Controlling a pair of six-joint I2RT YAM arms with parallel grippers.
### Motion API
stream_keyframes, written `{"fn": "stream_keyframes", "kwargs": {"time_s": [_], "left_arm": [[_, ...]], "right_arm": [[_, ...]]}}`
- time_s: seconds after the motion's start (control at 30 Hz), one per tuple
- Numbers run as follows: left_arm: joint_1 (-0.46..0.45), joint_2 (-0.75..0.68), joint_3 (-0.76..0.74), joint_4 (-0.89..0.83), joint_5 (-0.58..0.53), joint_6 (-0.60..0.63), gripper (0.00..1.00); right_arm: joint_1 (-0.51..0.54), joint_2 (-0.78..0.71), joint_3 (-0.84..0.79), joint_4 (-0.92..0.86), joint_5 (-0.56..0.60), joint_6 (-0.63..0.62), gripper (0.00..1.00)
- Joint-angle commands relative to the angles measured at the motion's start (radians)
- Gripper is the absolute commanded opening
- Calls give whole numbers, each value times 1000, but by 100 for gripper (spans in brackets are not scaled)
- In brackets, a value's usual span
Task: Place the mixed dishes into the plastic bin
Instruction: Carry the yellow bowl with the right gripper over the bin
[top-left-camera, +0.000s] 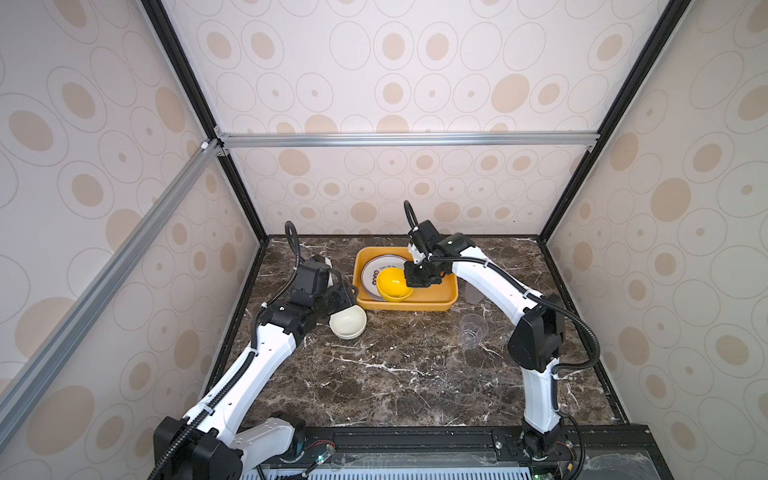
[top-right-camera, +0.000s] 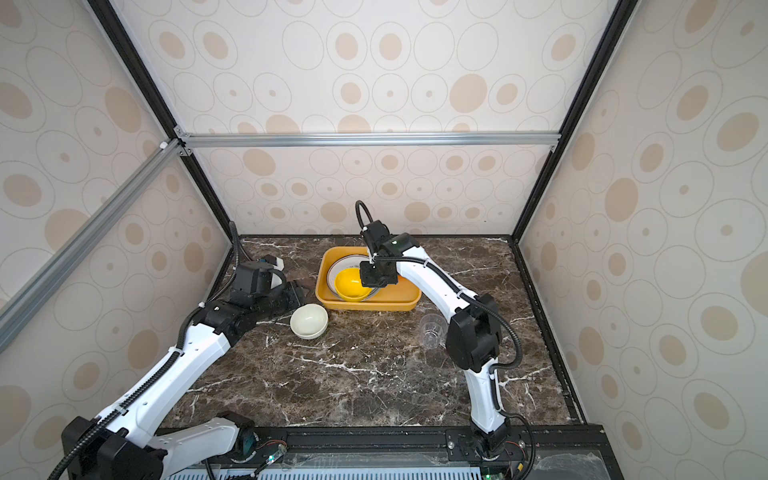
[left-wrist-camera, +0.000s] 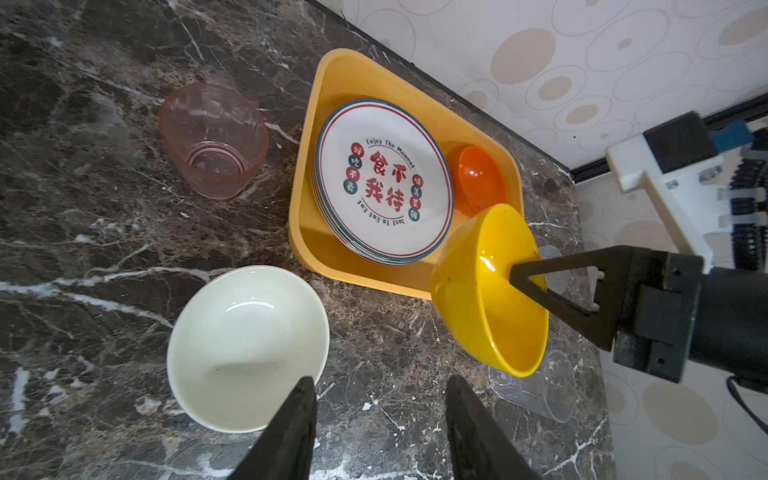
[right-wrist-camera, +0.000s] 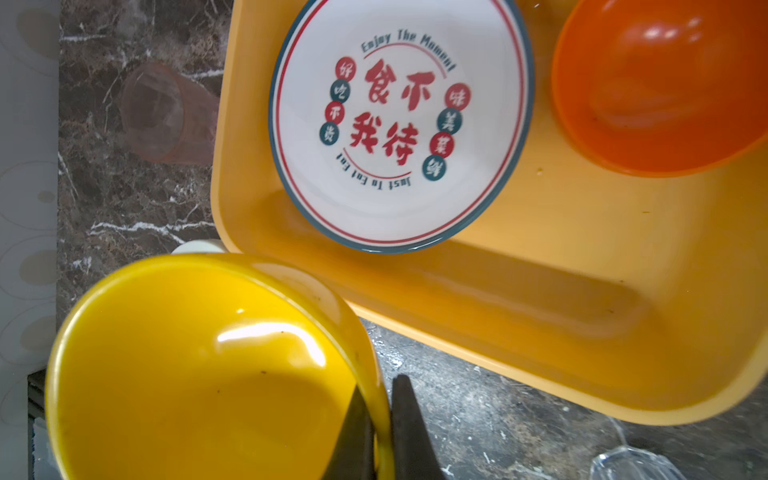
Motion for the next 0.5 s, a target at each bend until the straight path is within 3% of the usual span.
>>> {"fn": "stream_keyframes", "kwargs": {"time_s": [0.0,0.23,0.47], "left_arm": [[-3,-24,-17,66,66,-34,52],[-4,-26,-61,176,173,-81,53],[-14,-29,-92,214,194,-107,53]], "right_arm": [[-35,-57,21,-32,53,-33,2],[-133,-40,50,-42,101,-58,2],[-209,15,84,-21,137,-45,2]]}}
